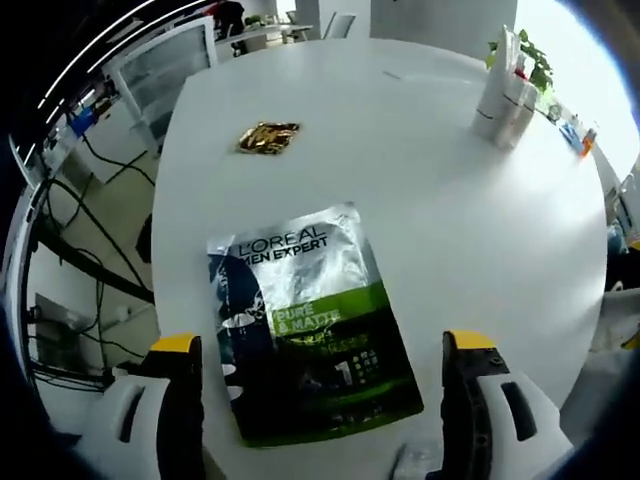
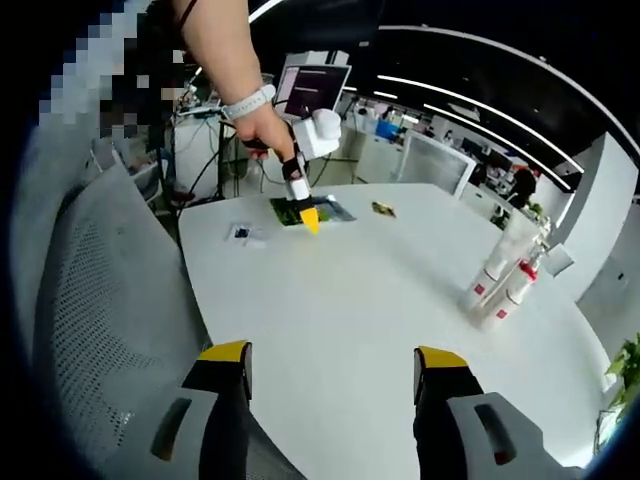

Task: Arrange the skincare products in the storage area until every visible bottle or jar stands upright without overlapping.

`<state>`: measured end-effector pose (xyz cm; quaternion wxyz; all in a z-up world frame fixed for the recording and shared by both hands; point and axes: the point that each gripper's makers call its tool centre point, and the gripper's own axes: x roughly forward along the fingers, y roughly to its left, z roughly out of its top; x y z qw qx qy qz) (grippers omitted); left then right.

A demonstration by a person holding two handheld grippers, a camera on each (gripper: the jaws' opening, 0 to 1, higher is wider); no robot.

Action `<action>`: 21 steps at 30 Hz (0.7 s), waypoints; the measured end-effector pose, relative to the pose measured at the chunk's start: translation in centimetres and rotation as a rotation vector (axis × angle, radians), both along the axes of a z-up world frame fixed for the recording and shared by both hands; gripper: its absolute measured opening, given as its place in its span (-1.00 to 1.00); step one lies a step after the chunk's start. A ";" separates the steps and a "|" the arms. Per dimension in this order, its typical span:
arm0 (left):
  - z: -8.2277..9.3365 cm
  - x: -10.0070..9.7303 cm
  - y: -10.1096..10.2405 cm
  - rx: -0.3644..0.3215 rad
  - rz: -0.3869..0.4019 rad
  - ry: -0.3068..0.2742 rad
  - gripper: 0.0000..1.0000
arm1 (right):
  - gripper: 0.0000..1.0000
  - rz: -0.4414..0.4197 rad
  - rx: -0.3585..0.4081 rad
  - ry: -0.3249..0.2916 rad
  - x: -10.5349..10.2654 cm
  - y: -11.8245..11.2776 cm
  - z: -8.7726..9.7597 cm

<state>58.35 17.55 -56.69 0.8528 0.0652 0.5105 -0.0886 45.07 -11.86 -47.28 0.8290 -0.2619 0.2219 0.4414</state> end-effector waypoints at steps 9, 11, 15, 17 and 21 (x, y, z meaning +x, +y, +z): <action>-0.5 0.4 -0.1 -0.018 0.031 -0.004 0.78 | 0.24 0.006 -0.013 -0.003 -0.2 0.0 -0.2; -0.6 0.4 -0.2 -0.043 0.060 -0.008 0.80 | 0.23 -0.002 -0.010 -0.012 0.0 -0.2 0.0; -0.5 0.6 -0.2 -0.035 0.040 -0.011 0.81 | 0.22 -0.036 -0.033 -0.019 0.7 -0.7 -0.2; -0.4 0.7 0.0 -0.036 0.037 -0.011 0.79 | 0.21 -0.038 -0.018 -0.018 0.7 -0.6 -0.1; -0.4 0.8 0.1 -0.039 0.056 -0.019 0.73 | 0.16 -0.031 -0.045 -0.034 0.7 -0.7 -0.2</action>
